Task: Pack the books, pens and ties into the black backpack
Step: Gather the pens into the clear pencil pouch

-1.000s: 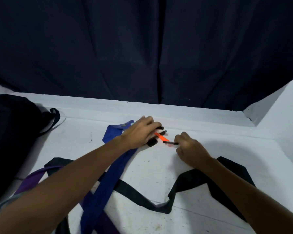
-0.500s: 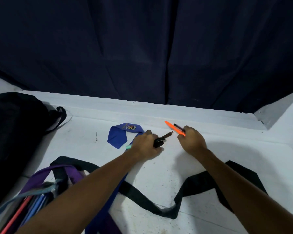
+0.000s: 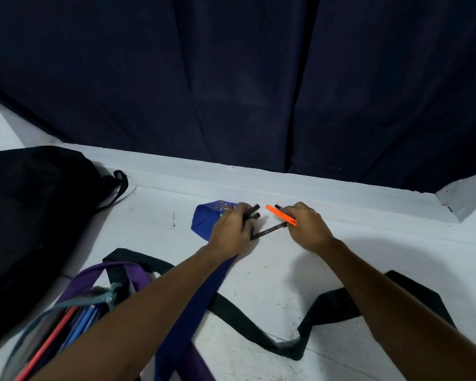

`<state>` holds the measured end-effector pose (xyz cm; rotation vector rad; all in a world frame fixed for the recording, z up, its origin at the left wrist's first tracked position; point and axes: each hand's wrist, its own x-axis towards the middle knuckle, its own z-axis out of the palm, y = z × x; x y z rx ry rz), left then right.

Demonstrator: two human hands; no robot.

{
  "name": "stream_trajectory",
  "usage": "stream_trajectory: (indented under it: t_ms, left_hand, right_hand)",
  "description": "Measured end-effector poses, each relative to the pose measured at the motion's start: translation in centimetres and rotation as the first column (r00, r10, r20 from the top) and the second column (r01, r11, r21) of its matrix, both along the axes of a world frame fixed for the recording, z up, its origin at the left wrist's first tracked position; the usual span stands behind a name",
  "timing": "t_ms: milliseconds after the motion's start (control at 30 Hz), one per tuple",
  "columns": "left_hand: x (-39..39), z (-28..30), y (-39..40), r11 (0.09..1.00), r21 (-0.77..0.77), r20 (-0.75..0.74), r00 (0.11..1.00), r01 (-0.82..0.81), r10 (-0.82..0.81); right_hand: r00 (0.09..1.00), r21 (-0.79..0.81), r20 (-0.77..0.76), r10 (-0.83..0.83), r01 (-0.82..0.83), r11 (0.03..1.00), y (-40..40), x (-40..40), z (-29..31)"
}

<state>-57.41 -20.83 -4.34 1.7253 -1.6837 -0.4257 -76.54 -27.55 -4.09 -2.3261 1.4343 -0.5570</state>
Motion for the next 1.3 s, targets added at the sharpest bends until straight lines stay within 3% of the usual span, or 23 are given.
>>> stream_trajectory:
  t_ms: [67,167,233,300,400,467,500,567,633,733,833,967,1067,1167,1300]
  left_hand:
    - [1.0,1.5,0.0,0.993,0.058,-0.328,0.937,-0.106,0.119]
    - [2.1,4.0,0.4,0.964,0.231,-0.751,0.605,-0.134,0.264]
    - [2.6,4.8,0.8,0.951,0.298,-0.86,0.411,-0.078,0.303]
    - [2.7,5.1,1.3,0.953,0.301,-0.895,0.339,-0.015,0.288]
    - [2.0,5.4,2.3,0.961,0.274,-0.903,0.355,0.041,0.242]
    - [1.3,5.8,3.1,0.962,0.254,-0.908,0.367,0.097,0.202]
    - [0.8,6.0,3.5,0.96,0.252,-0.908,0.373,0.123,0.191]
    - [-0.2,6.4,4.2,0.955,0.251,-0.905,0.389,0.16,0.173]
    - [-1.1,7.1,5.0,0.953,0.239,-0.897,0.419,0.188,0.142]
    - [-1.9,7.7,6.0,0.953,0.237,-0.876,0.465,0.19,0.125]
    - [-1.8,8.2,6.9,0.945,0.276,-0.884,0.434,0.176,0.177]
    - [-0.7,8.4,7.7,0.95,0.293,-0.883,0.413,0.11,0.224]
    - [0.2,9.0,8.6,0.949,0.285,-0.894,0.395,0.133,0.213]
    - [0.8,9.2,9.5,0.937,0.29,-0.862,0.479,0.195,0.167]
    - [1.3,9.8,10.4,0.902,0.294,-0.839,0.537,0.315,0.086]
  right_hand:
    - [0.972,-0.029,-0.19,0.137,-0.145,0.989,0.4,1.1,-0.2]
    - [0.863,-0.111,-0.487,0.133,-0.212,0.971,1.5,2.2,-0.3]
    - [0.832,-0.155,-0.55,0.075,-0.19,0.969,2.0,2.1,-0.2]
    - [0.872,-0.186,-0.49,-0.003,-0.101,0.977,2.6,1.7,0.5]
    - [0.971,-0.131,-0.197,-0.139,0.115,0.985,3.6,0.9,2.2]
    - [0.973,0.091,0.106,-0.203,0.194,0.977,4.7,1.0,3.7]
    - [0.923,0.243,0.299,-0.241,0.171,0.955,5.4,1.3,4.3]
    - [0.722,0.464,0.608,-0.332,0.016,0.886,7.0,2.2,5.5]
    - [0.573,0.515,0.733,-0.367,-0.114,0.85,8.9,3.2,6.4]
    - [0.527,0.478,0.784,-0.328,-0.175,0.861,11.1,5.0,6.7]
    - [0.486,0.487,0.796,-0.362,-0.158,0.859,12.3,5.8,6.7]
    - [0.503,0.563,0.754,-0.422,-0.166,0.809,13.5,6.1,7.5]
    - [0.431,0.587,0.774,-0.464,-0.214,0.781,14.0,6.2,7.7]
    - [0.38,0.617,0.766,-0.518,-0.212,0.758,14.5,6.2,7.3]
    - [0.417,0.67,0.735,-0.535,-0.325,0.667,15.4,7.0,7.1]
